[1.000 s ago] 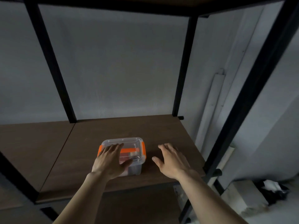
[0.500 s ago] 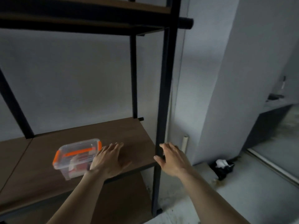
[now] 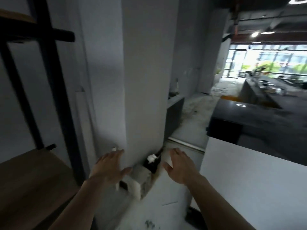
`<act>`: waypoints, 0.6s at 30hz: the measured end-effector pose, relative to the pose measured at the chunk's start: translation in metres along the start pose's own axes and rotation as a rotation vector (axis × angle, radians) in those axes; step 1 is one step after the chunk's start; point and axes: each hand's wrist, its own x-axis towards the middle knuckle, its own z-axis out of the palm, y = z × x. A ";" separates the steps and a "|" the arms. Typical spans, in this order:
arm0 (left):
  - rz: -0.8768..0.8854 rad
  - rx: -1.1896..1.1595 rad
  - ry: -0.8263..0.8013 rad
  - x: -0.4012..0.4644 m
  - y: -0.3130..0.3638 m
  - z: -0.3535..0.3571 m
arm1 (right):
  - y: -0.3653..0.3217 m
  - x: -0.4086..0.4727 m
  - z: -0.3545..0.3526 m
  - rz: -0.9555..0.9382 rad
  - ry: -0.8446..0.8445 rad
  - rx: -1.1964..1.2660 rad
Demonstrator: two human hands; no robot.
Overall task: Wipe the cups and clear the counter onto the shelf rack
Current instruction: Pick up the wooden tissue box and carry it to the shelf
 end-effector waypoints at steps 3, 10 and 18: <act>0.146 -0.024 -0.044 0.025 0.058 0.019 | 0.050 -0.034 -0.025 0.151 0.042 -0.025; 0.503 -0.071 -0.099 0.030 0.197 0.052 | 0.137 -0.135 -0.069 0.479 0.155 -0.077; 0.722 -0.155 -0.187 -0.017 0.323 0.069 | 0.200 -0.244 -0.107 0.717 0.223 -0.111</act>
